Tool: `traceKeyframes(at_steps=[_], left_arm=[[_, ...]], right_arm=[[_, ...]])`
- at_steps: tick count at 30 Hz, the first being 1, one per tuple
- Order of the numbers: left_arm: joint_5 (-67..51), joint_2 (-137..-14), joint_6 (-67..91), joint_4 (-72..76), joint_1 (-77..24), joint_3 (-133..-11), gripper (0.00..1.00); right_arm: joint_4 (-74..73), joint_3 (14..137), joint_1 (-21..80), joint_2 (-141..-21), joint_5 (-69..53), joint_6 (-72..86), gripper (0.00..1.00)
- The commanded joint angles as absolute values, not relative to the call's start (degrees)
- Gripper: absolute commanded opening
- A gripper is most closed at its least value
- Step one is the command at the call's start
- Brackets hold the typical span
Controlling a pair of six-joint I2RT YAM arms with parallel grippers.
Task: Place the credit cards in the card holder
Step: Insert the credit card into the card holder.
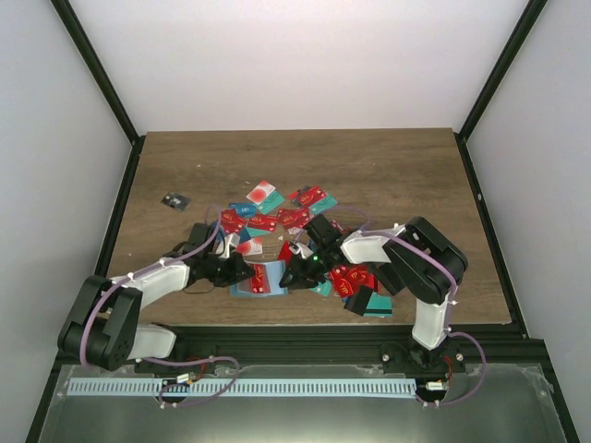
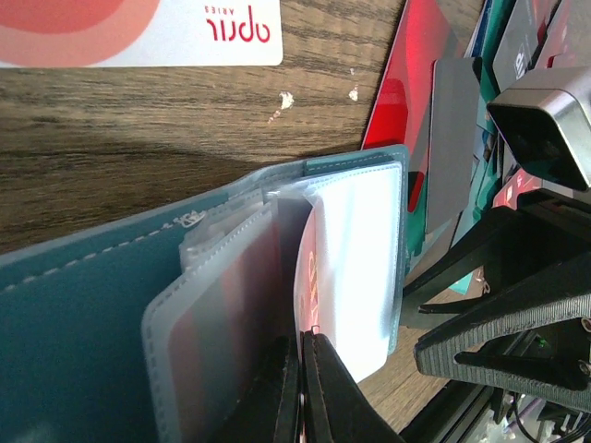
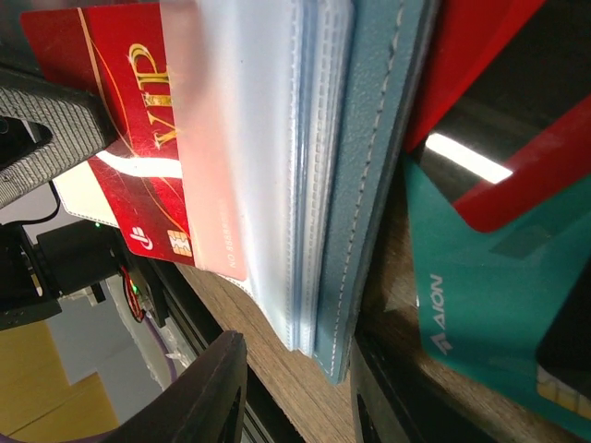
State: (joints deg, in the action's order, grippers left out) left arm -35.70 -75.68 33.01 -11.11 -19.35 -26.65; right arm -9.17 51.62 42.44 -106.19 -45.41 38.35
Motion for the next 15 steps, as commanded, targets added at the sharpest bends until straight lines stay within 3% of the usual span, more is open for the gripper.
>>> traceKeyframes(at_steps=[1,15], left_arm=[[-36.46,-77.99,32.59,-8.82,-19.36,-25.22,0.04],[-37.63,-82.59,32.52,-5.61,-19.34,-25.85,0.04]], right_arm=[[-12.63,53.01,41.57,-110.06,-38.85,36.3,0.34],[-15.08,57.31,40.8,-112.69,-39.11,34.23,0.34]])
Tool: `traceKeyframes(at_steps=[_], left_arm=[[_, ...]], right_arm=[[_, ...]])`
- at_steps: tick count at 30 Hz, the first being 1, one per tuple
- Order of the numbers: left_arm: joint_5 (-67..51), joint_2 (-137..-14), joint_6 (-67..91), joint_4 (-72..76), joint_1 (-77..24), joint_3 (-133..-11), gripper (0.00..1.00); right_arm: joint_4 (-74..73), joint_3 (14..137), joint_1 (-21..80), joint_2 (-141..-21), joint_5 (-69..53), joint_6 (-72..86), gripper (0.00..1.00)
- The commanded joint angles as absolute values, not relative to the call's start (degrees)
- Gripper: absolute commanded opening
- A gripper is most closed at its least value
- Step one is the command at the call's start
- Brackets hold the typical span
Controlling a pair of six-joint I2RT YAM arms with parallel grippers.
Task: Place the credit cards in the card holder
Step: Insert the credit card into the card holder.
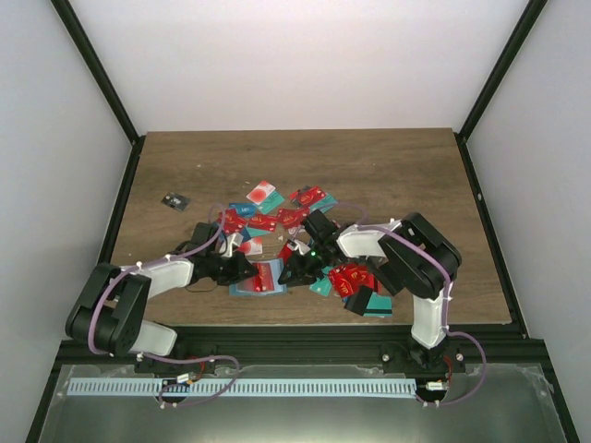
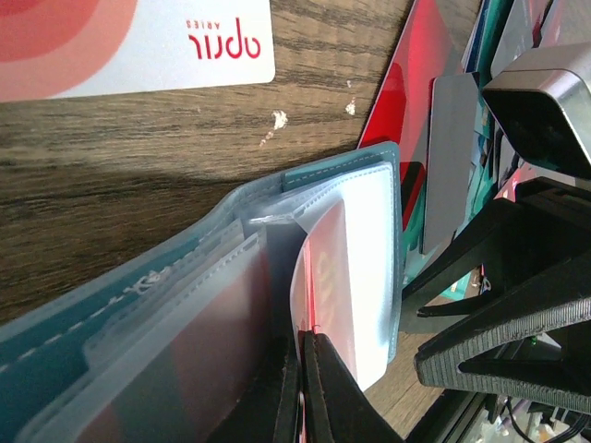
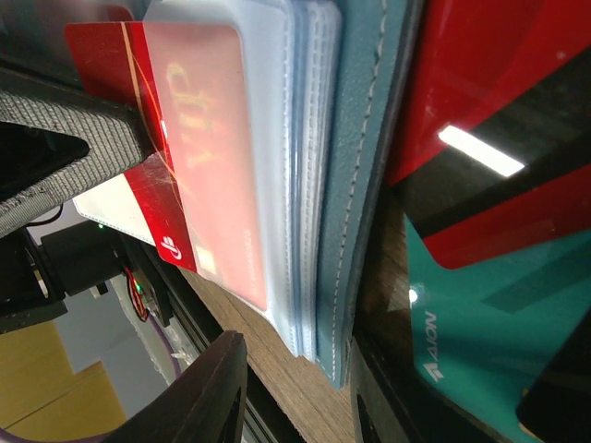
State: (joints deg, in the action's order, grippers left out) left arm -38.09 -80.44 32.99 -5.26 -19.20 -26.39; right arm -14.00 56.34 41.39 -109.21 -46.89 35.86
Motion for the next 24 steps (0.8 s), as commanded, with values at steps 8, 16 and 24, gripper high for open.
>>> traceKeyframes(at_steps=[8,16,24], left_arm=[[-38.22,-84.99,32.98,-4.2,-19.49,-26.9,0.04],[-38.55,-86.14,32.01,-5.58,-19.54,-28.19,0.04],[-38.07,-87.01,30.94,-7.02,-19.58,-28.98,0.04]], right_arm=[[-15.99,58.95,40.46,-113.33,-39.13,33.65,0.34],[-22.74,62.95,39.42,-110.2,-35.34,31.25,0.33],[-29.19,66.04,39.2,-109.23,-29.36,28.85,0.28]])
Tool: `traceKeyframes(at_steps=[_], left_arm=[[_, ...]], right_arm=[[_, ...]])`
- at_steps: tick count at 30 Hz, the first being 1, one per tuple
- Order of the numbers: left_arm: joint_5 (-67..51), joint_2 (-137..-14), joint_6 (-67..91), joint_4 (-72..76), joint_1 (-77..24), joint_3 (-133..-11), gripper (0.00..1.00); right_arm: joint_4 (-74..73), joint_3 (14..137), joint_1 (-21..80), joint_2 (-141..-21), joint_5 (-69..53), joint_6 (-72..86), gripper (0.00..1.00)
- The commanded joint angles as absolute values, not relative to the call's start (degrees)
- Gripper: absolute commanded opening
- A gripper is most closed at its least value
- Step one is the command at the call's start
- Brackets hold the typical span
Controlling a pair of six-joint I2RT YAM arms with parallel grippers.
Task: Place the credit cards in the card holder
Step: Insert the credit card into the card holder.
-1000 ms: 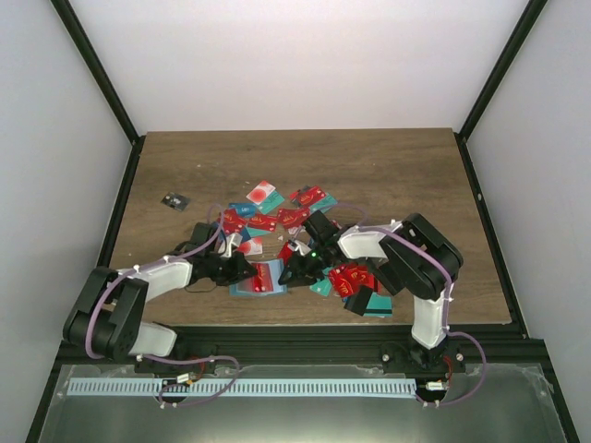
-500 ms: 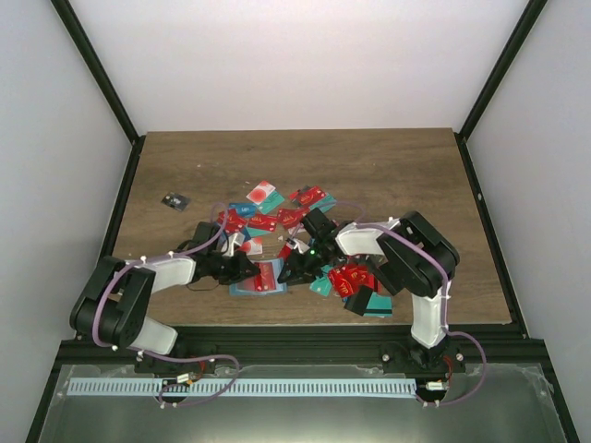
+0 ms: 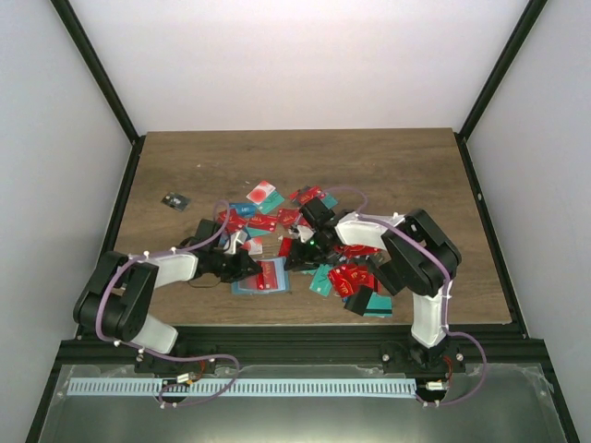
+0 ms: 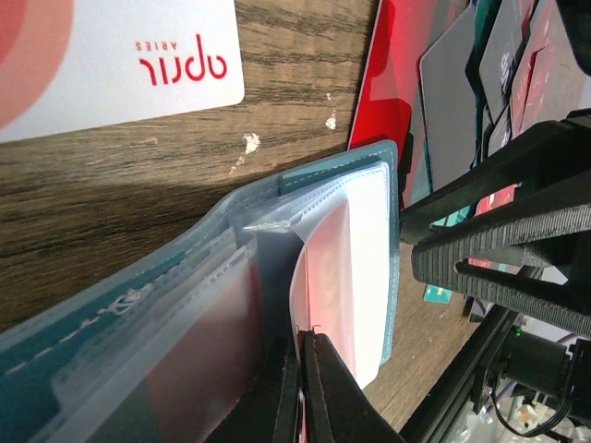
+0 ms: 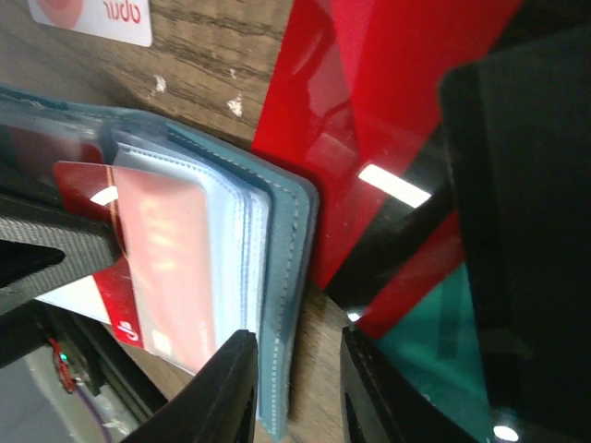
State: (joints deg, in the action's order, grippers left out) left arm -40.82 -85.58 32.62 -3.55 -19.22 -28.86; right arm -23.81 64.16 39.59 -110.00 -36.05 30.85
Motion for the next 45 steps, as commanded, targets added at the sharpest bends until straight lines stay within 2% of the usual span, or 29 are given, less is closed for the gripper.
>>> traceKeyframes(at_steps=[1,7,13,33,37,41,45], left_arm=[[-38.06,-87.06,30.93,-7.07,-19.57,-28.99,0.04],[-37.97,-87.87,31.07,-6.8,-19.68,-29.26,0.04],[-37.76,-88.72,32.2,-5.9,-19.99,-29.52,0.04],[-39.79,-93.41,38.25,0.11,-22.25,-31.78,0.04],[-38.6,-92.05,37.93,-3.96,-22.3,-32.85,0.09],[-37.37,-90.6,36.83,-9.18,-22.47,-34.21,0.2],[-37.35,-89.89,36.06,-14.09,-22.44,-36.38,0.27]], right_arm=[[-29.26,66.1,39.2,-109.34,-29.18,28.93,0.26],[-28.73,66.96,39.45,-111.7,-30.4,29.41,0.17],[-28.52,68.86,41.12,-113.99,-31.82,30.11,0.13],[-30.43,71.9,39.02,-116.41,-35.2,27.57,0.12],[-30.51,71.92,38.51,-115.7,-35.21,27.52,0.12],[-30.45,71.89,38.11,-114.84,-35.16,27.75,0.12],[-30.41,71.96,37.56,-114.09,-34.94,27.86,0.12]])
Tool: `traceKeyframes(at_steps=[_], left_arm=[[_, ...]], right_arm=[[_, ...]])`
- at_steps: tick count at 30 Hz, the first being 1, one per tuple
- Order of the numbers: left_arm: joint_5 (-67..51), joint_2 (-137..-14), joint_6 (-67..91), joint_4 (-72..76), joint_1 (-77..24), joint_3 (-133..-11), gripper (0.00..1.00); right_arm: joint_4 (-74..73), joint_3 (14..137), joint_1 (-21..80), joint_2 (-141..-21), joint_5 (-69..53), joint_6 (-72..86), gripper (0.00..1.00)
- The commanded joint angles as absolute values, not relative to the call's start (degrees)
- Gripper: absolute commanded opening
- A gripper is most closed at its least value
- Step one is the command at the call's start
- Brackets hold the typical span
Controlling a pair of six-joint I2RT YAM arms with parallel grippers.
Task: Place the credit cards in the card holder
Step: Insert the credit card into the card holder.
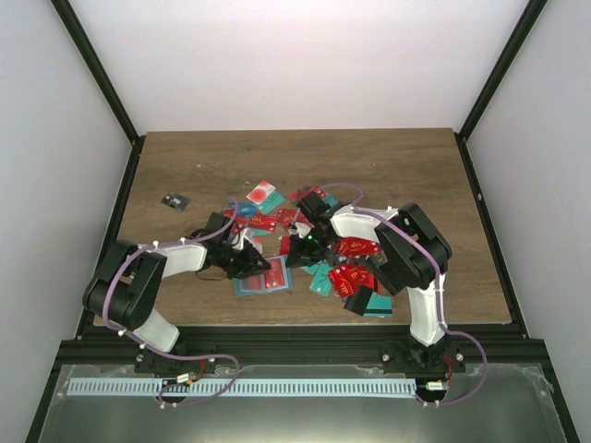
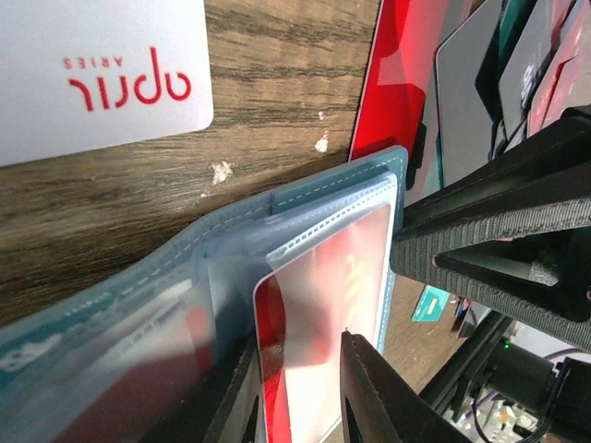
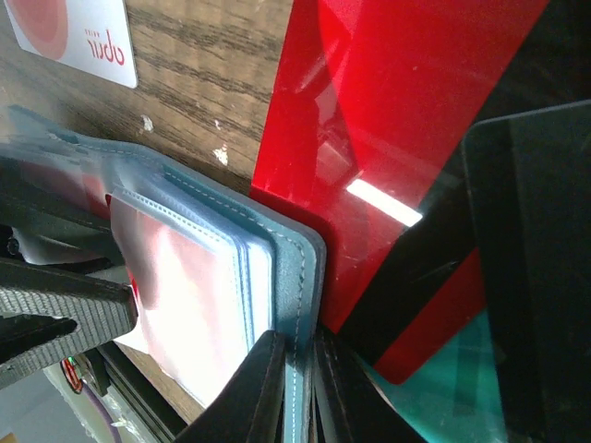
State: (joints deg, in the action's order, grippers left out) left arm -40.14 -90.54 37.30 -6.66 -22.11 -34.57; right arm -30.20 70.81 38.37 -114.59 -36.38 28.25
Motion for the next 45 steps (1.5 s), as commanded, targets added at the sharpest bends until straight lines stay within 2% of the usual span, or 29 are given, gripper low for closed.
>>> traceKeyframes(at_steps=[1,11,15,21,26,45], left_arm=[[-37.46,-89.92,35.89,-15.16,-22.56,-37.13,0.27],[-34.03,-88.11,33.33,-29.71,-23.55,-44.92,0.41],[-33.58,-85.15,32.93,-33.2,-23.61,-47.39,0.41],[-33.42,-83.76,32.13,-32.76,-23.62,-46.01,0.15],[-34.02,-86.57,32.32,-30.17,-24.28,-44.83,0.04],[-28.99,-95.32,31.68,-27.78,-27.93,-45.27,0.04]], right_arm=[[-30.28,72.02,37.35,-113.82,-34.92,27.96,0.12],[-30.18,72.69,36.04,-111.49,-34.41,27.96,0.13],[-29.51,72.16,35.95,-109.76,-35.53,28.25,0.16],[-27.34,70.56,35.95,-107.09,-38.02,30.28,0.23],[-25.05,69.59,35.95,-106.85,-41.73,32.94,0.23],[-19.49,63.87,35.95,-107.8,-47.7,35.89,0.26]])
